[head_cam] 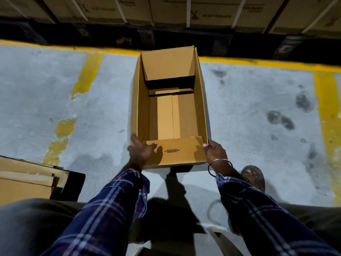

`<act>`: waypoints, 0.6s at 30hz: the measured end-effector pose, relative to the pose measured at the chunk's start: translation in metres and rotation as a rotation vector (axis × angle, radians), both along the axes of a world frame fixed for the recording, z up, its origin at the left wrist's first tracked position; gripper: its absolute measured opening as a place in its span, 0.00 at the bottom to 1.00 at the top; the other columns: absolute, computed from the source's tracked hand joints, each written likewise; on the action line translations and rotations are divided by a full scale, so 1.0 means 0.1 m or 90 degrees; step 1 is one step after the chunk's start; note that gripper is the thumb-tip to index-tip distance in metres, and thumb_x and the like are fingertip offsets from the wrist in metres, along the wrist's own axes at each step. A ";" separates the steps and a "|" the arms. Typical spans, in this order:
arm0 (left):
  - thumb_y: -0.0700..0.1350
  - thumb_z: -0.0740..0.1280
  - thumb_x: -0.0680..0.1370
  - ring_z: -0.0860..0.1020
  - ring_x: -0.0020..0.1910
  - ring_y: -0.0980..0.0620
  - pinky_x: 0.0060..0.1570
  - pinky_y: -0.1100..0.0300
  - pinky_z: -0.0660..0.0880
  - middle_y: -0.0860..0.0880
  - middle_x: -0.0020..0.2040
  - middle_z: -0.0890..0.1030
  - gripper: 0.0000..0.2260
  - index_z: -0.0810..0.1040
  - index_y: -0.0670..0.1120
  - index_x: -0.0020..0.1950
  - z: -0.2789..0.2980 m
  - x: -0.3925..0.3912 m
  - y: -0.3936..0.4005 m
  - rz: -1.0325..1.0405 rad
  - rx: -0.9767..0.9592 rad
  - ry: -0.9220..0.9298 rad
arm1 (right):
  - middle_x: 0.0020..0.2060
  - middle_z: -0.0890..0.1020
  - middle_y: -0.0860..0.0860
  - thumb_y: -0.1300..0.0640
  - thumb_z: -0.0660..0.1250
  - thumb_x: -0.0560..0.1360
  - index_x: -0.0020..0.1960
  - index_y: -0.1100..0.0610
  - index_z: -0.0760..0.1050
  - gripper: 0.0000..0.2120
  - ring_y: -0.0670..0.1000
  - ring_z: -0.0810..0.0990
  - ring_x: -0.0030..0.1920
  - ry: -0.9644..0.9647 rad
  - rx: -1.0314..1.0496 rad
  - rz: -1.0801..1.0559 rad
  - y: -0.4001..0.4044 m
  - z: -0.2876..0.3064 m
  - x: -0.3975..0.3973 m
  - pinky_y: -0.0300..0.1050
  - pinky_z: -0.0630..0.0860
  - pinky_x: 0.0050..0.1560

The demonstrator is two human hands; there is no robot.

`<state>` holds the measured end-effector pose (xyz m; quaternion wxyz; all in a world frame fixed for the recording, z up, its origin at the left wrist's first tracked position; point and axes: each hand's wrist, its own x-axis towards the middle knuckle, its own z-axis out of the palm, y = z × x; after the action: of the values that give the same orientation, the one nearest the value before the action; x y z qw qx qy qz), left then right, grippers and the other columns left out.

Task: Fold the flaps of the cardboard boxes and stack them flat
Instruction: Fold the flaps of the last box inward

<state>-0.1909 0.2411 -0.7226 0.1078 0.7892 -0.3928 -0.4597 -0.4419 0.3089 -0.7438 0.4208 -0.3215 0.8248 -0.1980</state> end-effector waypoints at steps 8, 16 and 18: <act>0.62 0.61 0.82 0.59 0.80 0.40 0.76 0.39 0.60 0.43 0.80 0.64 0.31 0.58 0.51 0.82 -0.03 -0.31 0.02 -0.528 -0.143 -0.204 | 0.51 0.84 0.58 0.63 0.66 0.78 0.55 0.58 0.84 0.10 0.62 0.81 0.53 0.172 -0.203 -0.049 0.09 0.26 0.08 0.47 0.74 0.51; 0.72 0.49 0.81 0.50 0.83 0.38 0.78 0.39 0.50 0.40 0.83 0.57 0.39 0.54 0.48 0.84 -0.12 -0.14 -0.08 -0.588 0.037 -0.256 | 0.48 0.86 0.49 0.63 0.67 0.78 0.50 0.55 0.85 0.09 0.49 0.83 0.50 0.049 -0.274 -0.003 0.00 0.50 0.19 0.42 0.78 0.54; 0.73 0.48 0.79 0.51 0.82 0.38 0.78 0.39 0.50 0.40 0.82 0.58 0.41 0.54 0.48 0.84 -0.05 -0.18 -0.16 -0.614 0.045 -0.267 | 0.48 0.86 0.48 0.63 0.67 0.78 0.50 0.54 0.85 0.09 0.48 0.83 0.50 0.036 -0.268 0.000 0.03 0.54 0.20 0.41 0.78 0.54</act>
<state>-0.2085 0.2255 -0.7272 -0.2237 0.5967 -0.7088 -0.3024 -0.4223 0.3116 -0.6899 0.3211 -0.4077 0.7766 -0.3573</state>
